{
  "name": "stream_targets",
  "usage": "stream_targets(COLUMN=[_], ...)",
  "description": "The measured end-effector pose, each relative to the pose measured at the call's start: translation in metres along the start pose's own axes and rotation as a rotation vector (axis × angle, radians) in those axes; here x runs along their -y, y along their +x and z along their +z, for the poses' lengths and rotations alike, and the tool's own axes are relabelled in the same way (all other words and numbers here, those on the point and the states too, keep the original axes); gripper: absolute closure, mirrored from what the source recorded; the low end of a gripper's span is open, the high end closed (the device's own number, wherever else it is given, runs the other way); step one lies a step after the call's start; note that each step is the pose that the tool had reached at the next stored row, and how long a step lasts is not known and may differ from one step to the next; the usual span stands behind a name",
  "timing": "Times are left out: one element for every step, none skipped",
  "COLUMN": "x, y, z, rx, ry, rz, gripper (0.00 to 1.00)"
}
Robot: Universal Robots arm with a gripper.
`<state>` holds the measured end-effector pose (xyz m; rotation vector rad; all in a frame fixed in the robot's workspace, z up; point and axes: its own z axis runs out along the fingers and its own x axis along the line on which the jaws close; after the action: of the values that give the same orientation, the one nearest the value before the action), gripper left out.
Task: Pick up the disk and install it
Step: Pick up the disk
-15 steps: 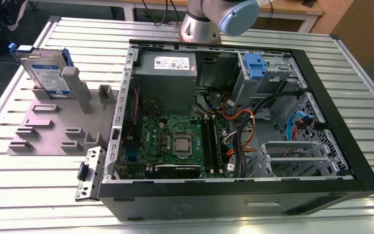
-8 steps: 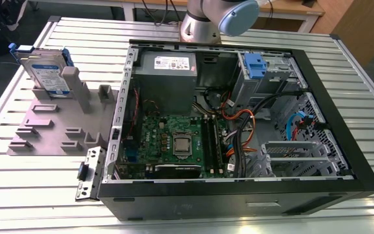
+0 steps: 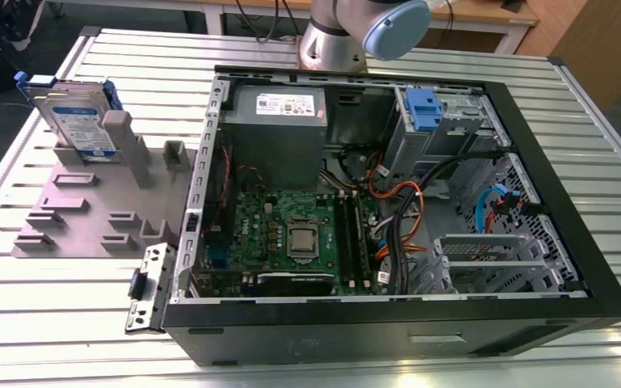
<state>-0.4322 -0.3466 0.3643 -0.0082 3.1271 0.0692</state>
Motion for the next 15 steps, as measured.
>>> stream_targets(x=[0.0000,0.0000,0.0000,0.0000,0.0000,0.0000,0.0000,0.0000,0.0000,0.0000,0.0000,0.0000,0.0000,0.0000,0.0000], y=[0.0000,0.0000,0.0000,0.0000,0.0000,0.0000,0.0000,0.0000,0.0000,0.0000,0.0000,0.0000,0.0000,0.0000,0.0000], z=[0.0000,0.0000,0.0000,0.0000,0.0000,0.0000,0.0000,0.0000,0.0000,0.0000,0.0000,0.0000,0.0000,0.0000,0.0000], rx=[-0.0002,-0.0003,-0.0005,-0.0008,-0.0009,-0.0011,-0.0013,-0.0015,-0.0017,-0.0019,-0.0021,-0.0023,-0.0026,-0.0028,-0.0030], ry=[-0.0001,-0.0002,-0.0002,-0.0003,-0.0004,-0.0004,-0.0005,-0.0005,-0.0006,-0.0007,-0.0007,-0.0008,-0.0009,-0.0009,-0.0010], rz=[-0.004,-0.009,-0.013,-0.018,-0.022,-0.026,-0.030,-0.035,-0.039,-0.044,-0.049,-0.054,-0.059,-0.064,-0.068], gripper=[0.89,0.89,0.89,0.89,0.89,0.89,0.89,0.89,0.89,0.89,0.89,0.89,0.89,0.89,0.89])
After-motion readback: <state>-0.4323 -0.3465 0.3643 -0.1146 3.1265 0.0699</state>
